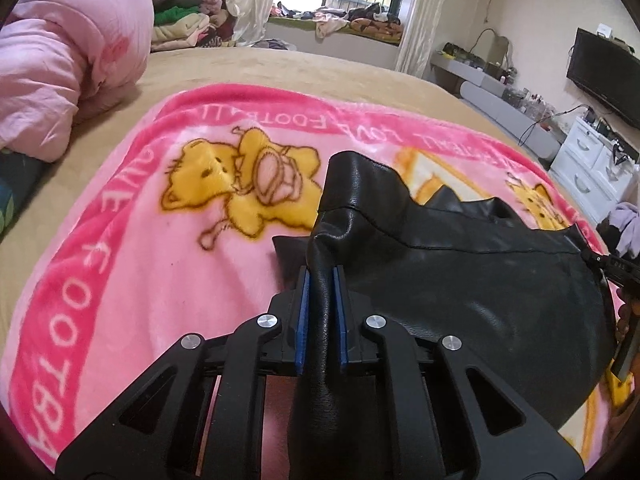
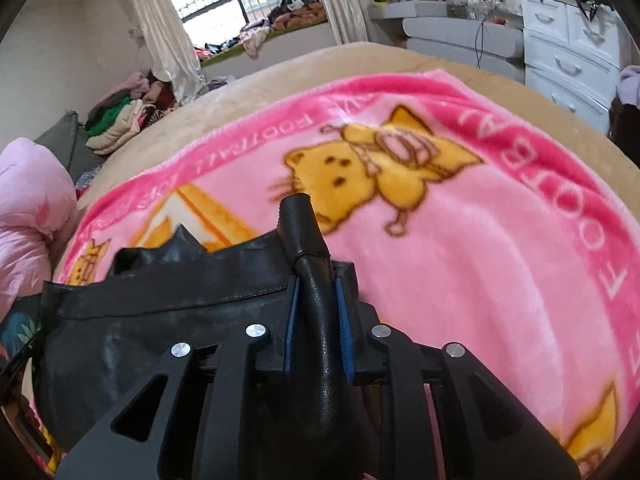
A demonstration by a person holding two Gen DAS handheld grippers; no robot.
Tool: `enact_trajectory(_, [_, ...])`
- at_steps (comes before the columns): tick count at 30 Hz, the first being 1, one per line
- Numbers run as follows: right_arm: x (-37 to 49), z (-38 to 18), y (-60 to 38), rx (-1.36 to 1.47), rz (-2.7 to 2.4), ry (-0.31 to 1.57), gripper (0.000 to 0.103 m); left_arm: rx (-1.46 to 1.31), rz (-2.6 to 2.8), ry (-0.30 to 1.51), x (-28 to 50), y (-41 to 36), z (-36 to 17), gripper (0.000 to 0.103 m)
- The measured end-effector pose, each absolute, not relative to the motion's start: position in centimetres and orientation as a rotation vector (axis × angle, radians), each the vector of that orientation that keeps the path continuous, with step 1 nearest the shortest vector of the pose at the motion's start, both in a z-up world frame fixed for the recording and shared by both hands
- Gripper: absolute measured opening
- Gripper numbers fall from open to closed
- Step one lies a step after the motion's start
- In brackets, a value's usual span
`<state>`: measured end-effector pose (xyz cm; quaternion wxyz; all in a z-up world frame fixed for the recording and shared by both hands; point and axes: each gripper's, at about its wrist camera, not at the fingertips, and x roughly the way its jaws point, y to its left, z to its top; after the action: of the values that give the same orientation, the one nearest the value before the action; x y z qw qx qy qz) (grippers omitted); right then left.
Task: Fold large clothes
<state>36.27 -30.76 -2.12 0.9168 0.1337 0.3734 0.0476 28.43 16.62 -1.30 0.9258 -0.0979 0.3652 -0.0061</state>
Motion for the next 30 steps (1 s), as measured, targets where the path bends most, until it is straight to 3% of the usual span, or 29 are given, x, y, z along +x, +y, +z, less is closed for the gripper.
enact_trajectory(8, [36.2,-3.6,-30.9,0.289,0.072,0.815,0.029,-0.216,0.005,0.778,28.9,16.7,-2.2,0.008])
enact_trajectory(10, [36.0,-3.6,-31.0,0.289,0.064,0.828,0.039,-0.221,0.008,0.779,28.9,16.8,-2.2,0.010])
enact_trajectory(17, [34.4,-3.0,-31.8,0.327,0.068,0.827,0.051,-0.199,0.027,0.776,28.6,16.8,-1.4,0.017])
enact_trajectory(22, [32.0,-2.2,-32.1,0.315,0.106,0.800,0.075,-0.203,0.017,0.776,28.4,16.9,-1.2,0.045])
enact_trajectory(23, [31.5,-2.1,-32.2,0.323,0.121,0.795,0.077,-0.205,0.013,0.776,28.2,16.9,-0.9,0.049])
enact_trajectory(25, [30.2,-1.9,-32.4,0.337,0.159,0.794,0.083,-0.206,0.011,0.772,27.6,16.8,-0.4,0.068])
enact_trajectory(30, [27.5,-1.8,-32.3,0.323,0.224,0.797,0.089,-0.244,-0.003,0.784,26.3,17.0,0.4,0.085])
